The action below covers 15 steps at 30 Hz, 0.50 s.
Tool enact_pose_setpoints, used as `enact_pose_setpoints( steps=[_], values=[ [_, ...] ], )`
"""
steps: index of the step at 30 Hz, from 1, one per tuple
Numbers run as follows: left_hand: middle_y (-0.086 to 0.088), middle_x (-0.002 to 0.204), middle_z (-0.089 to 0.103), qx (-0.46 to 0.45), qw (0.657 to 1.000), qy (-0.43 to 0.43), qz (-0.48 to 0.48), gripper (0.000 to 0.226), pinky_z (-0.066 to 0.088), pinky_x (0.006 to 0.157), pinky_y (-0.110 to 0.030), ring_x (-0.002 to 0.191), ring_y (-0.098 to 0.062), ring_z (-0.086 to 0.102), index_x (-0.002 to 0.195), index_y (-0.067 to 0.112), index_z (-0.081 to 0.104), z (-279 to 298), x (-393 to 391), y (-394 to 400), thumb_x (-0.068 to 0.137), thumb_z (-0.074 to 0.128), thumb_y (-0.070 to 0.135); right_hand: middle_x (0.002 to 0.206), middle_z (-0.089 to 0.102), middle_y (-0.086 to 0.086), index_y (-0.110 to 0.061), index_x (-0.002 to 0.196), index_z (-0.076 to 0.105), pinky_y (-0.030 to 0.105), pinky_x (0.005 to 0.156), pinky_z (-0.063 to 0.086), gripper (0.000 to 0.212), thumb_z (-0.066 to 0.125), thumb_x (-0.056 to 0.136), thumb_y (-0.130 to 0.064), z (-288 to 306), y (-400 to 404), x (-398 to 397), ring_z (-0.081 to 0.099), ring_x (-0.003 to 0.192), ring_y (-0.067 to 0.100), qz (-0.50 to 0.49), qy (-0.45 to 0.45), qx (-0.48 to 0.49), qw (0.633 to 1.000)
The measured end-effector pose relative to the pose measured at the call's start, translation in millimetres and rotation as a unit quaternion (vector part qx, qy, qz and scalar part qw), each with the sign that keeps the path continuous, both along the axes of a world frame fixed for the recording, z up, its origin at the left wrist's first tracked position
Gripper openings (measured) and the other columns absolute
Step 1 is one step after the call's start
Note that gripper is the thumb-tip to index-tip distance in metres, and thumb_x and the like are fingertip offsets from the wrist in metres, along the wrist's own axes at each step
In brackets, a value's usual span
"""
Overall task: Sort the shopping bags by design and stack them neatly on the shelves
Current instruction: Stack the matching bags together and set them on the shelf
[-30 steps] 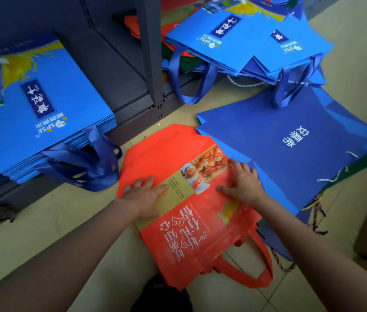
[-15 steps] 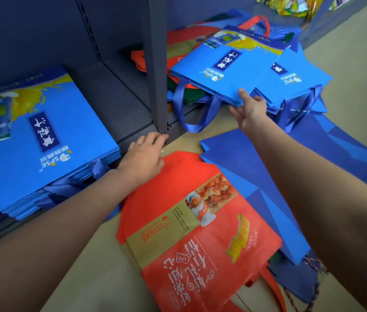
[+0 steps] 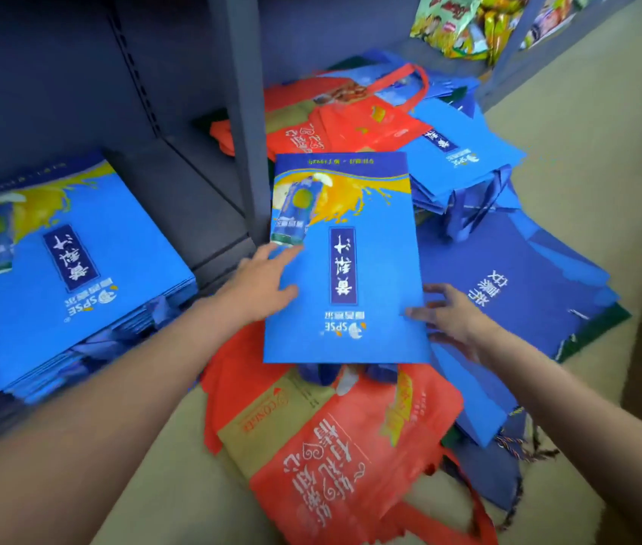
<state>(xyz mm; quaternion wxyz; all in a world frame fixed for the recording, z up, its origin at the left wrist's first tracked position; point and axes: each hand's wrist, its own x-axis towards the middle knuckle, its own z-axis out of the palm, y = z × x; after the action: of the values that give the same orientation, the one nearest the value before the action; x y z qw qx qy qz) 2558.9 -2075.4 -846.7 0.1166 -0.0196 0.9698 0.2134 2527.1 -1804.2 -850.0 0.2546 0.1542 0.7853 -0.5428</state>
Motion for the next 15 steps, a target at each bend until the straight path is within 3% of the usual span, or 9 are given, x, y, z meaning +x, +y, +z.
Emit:
enact_pose_setpoints(
  steps=[2, 4, 6, 9, 12, 15],
  values=[
    [-0.016, 0.156, 0.001, 0.003, 0.996, -0.09, -0.024, 0.069, 0.026, 0.112, -0.037, 0.137, -0.041, 0.024, 0.148, 0.036, 0.012, -26.9, -10.1, 16.8, 0.092, 0.053, 0.035, 0.114, 0.052, 0.012, -0.01, 0.128, 0.043, 0.038, 0.075, 0.05, 0.055, 0.072, 0.081, -0.018, 6.4, 2.4, -42.7, 0.054, 0.091, 0.025, -0.003, 0.076, 0.084, 0.994],
    [-0.014, 0.154, -0.002, 0.024, 0.996, -0.081, -0.009, 0.068, 0.03, 0.109, -0.037, 0.136, -0.042, 0.024, 0.147, 0.038, 0.016, -52.4, -17.9, 27.5, 0.091, 0.055, 0.036, 0.112, 0.048, 0.007, -0.007, 0.126, 0.045, 0.038, 0.078, 0.047, 0.055, 0.072, 0.081, -0.021, 15.8, -1.7, -92.5, 0.05, 0.095, 0.021, -0.032, 0.18, 0.143, 0.973],
    [-0.009, 0.149, 0.011, 0.045, 0.997, 0.02, 0.054, 0.066, 0.034, 0.103, -0.036, 0.125, -0.037, 0.036, 0.144, 0.035, 0.028, -67.4, -23.9, 30.1, 0.087, 0.06, 0.031, 0.103, 0.049, 0.001, -0.012, 0.116, 0.046, 0.026, 0.065, 0.041, 0.043, 0.071, 0.082, -0.02, 20.5, -11.4, -137.0, 0.05, 0.083, 0.013, -0.117, 0.206, 0.072, 0.969],
    [-0.006, 0.122, 0.032, 0.102, 0.97, 0.158, 0.156, 0.065, 0.036, 0.093, -0.031, 0.102, -0.027, 0.046, 0.138, 0.026, 0.043, -69.1, -26.4, 28.5, 0.079, 0.07, 0.019, 0.083, 0.05, -0.004, -0.018, 0.089, 0.045, 0.022, 0.054, 0.036, 0.024, 0.068, 0.084, -0.024, 11.0, -21.6, -176.7, 0.049, 0.067, 0.008, -0.278, 0.137, -0.083, 0.947],
    [-0.001, 0.106, 0.024, 0.154, 0.962, 0.153, 0.166, 0.069, 0.031, 0.077, -0.016, 0.085, -0.015, 0.041, 0.141, 0.024, 0.04, -60.0, -23.6, 16.2, 0.08, 0.071, 0.014, 0.094, 0.056, 0.001, -0.015, 0.09, 0.05, 0.027, 0.056, 0.039, 0.024, 0.071, 0.079, -0.011, -0.6, -29.5, -195.3, 0.053, 0.084, 0.019, -0.364, 0.109, -0.141, 0.914],
    [-0.003, 0.105, 0.025, 0.159, 0.968, 0.126, 0.147, 0.075, 0.028, 0.077, -0.012, 0.081, -0.01, 0.036, 0.144, 0.025, 0.032, -55.9, -17.7, 3.3, 0.08, 0.071, 0.015, 0.074, 0.051, -0.002, -0.016, 0.066, 0.043, 0.025, 0.054, 0.039, 0.034, 0.065, 0.078, 0.006, 0.9, -25.3, -197.7, 0.05, 0.078, 0.018, -0.401, 0.117, -0.143, 0.897]
  ],
)
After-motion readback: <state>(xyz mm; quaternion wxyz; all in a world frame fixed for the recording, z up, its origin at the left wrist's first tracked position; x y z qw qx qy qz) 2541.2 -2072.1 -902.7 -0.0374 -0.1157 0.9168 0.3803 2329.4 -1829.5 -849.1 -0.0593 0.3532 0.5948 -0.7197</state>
